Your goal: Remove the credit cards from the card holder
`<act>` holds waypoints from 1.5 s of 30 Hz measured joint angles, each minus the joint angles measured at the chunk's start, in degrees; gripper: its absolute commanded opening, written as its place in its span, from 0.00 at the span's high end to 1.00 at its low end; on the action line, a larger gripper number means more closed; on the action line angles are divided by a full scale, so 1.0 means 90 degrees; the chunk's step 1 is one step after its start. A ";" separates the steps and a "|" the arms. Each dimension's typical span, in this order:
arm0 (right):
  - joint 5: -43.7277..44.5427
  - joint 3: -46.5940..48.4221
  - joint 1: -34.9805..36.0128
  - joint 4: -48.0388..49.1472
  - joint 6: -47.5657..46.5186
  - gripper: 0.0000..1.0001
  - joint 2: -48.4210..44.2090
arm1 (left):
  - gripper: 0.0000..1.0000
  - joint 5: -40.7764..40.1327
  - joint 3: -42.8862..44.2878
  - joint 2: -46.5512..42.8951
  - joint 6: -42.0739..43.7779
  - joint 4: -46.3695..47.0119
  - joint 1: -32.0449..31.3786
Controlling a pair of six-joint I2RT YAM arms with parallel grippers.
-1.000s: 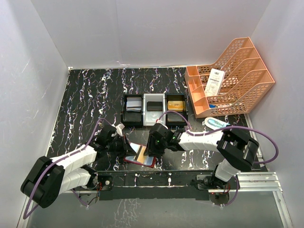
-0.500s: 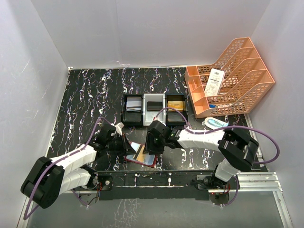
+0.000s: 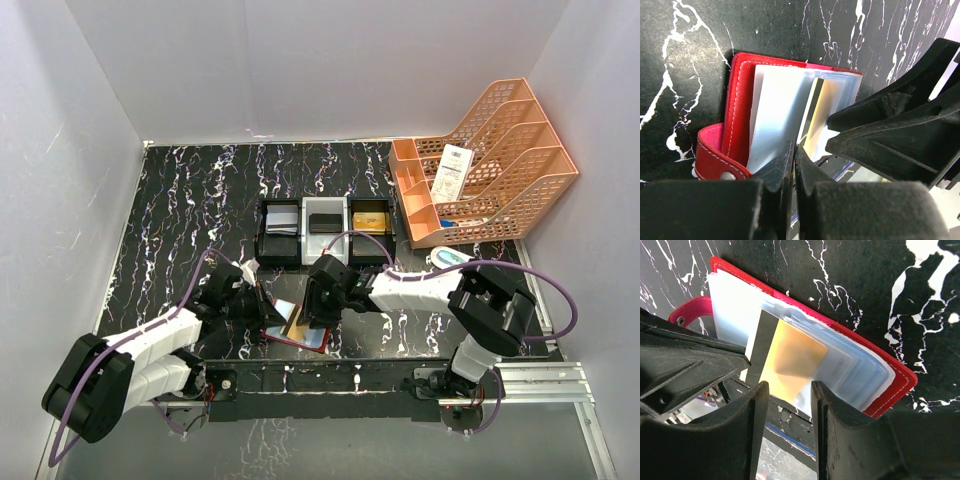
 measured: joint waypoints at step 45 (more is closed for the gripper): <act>-0.0177 -0.0277 -0.0087 0.0573 0.0007 0.54 -0.0097 | 1.00 -0.0046 -0.0058 -0.0571 -0.0063 -0.0253 0.0019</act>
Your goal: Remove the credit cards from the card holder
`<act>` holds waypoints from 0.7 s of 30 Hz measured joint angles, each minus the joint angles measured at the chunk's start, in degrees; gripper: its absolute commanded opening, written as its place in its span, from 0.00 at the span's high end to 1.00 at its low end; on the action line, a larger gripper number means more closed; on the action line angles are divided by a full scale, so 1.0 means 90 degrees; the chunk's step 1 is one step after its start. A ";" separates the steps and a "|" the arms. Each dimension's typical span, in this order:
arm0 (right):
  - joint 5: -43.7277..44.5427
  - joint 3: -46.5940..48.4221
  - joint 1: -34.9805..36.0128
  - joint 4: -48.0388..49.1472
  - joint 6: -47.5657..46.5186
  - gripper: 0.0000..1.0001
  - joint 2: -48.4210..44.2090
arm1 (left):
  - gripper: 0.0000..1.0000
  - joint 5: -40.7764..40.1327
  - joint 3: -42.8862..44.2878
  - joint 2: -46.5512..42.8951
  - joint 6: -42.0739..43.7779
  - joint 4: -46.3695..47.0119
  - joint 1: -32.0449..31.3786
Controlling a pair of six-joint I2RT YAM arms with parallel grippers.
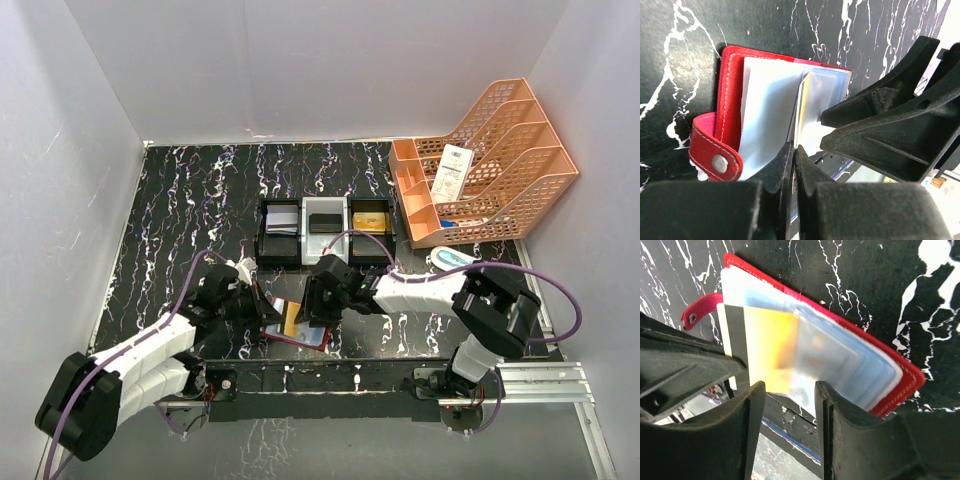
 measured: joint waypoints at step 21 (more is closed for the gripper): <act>0.0393 -0.1467 -0.0957 0.1411 -0.0311 0.40 -0.2370 | 1.00 -0.0670 0.0641 -0.1479 0.0274 -0.0862 0.0005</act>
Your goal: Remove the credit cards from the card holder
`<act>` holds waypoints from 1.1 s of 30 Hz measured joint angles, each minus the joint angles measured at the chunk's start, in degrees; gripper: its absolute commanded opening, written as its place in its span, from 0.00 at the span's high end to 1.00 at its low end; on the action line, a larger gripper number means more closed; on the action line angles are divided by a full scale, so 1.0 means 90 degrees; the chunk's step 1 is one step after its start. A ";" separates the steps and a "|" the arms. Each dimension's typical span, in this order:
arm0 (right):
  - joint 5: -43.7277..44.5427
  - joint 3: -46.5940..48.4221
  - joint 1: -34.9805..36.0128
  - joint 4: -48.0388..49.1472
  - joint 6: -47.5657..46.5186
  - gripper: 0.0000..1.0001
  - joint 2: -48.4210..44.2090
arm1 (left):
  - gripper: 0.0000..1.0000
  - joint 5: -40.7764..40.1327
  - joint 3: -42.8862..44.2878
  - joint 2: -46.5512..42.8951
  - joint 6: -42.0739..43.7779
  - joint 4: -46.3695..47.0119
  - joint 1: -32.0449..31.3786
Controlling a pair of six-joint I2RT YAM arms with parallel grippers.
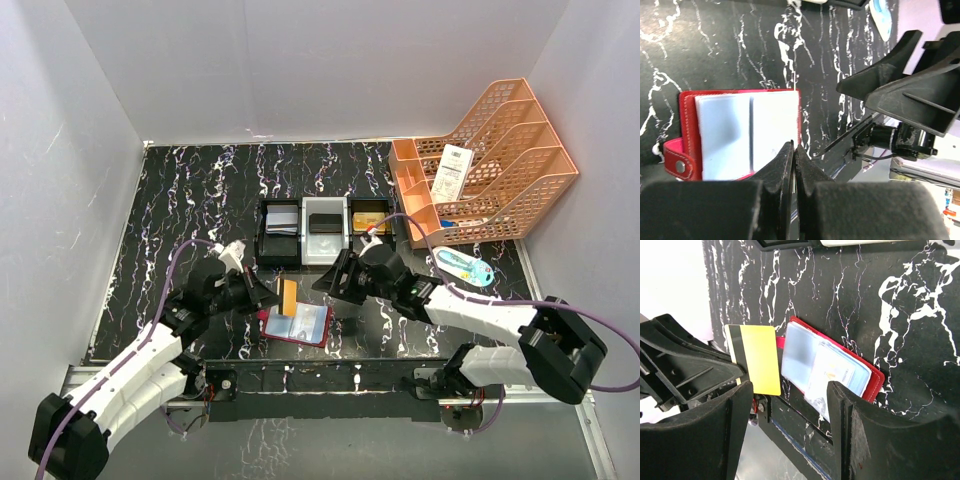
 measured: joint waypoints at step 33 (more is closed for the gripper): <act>-0.2081 -0.0508 -0.0534 0.2676 0.0644 0.72 0.0058 | 1.00 0.1404 -0.0515 0.0148 -0.2033 0.3266 0.0000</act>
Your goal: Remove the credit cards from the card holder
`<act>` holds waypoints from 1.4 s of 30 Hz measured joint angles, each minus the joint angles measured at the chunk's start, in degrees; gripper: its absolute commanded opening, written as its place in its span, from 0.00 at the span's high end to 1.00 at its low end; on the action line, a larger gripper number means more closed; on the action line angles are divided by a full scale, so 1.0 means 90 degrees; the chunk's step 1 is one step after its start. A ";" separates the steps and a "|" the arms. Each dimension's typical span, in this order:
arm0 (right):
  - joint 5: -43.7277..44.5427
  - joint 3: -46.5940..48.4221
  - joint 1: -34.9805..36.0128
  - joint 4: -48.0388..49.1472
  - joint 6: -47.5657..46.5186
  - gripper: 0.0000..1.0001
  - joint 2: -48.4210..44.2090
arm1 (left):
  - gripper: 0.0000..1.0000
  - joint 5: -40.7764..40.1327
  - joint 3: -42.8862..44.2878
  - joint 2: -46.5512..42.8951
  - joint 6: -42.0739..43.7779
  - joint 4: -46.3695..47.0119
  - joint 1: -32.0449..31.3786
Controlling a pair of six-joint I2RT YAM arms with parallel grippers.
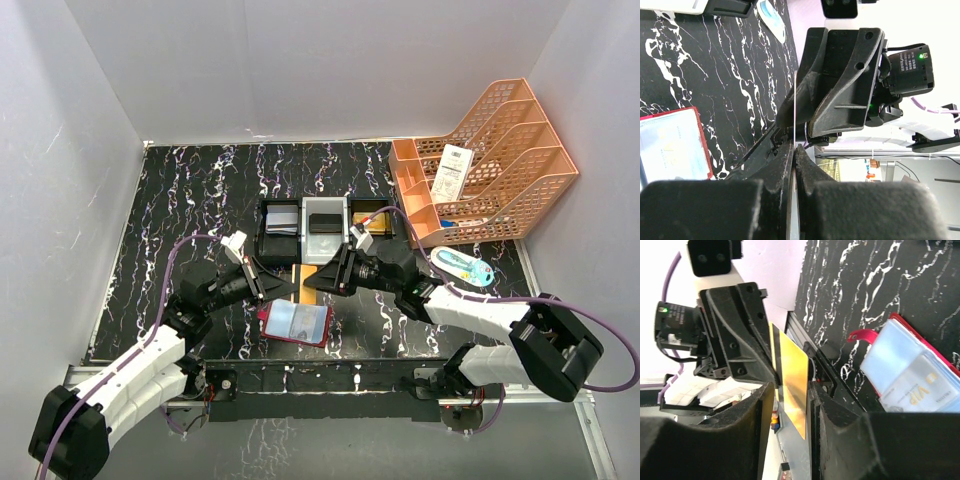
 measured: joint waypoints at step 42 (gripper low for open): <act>0.4243 0.1100 -0.0644 -0.3407 -0.7327 1.00 -0.2001 | 0.01 -0.2535 0.1933 -0.0321 0.2125 -0.4886 0.0017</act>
